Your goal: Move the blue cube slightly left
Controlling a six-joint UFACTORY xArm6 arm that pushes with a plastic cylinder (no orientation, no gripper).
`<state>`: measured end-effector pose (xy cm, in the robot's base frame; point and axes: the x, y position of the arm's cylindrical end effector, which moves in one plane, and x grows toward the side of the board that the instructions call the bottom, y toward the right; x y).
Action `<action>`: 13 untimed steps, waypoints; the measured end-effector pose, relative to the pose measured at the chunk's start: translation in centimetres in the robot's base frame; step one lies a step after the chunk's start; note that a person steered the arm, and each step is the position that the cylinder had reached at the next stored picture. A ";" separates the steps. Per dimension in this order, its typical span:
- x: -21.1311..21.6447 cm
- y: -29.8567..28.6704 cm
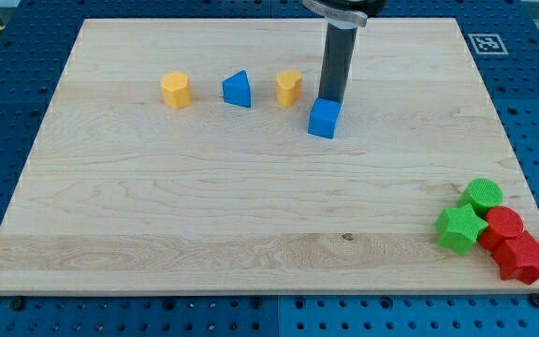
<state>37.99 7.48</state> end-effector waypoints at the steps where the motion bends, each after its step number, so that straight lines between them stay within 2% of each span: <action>1: 0.5 0.3; 3: 1.8 1.2; 4: 2.7 4.4; 5: 5.7 4.8; 6: 7.1 3.5; 9: 7.0 0.4; 10: 8.6 -0.5; 11: 8.8 -4.7; 12: 7.9 -7.0; 13: 6.3 -7.0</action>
<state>44.34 0.45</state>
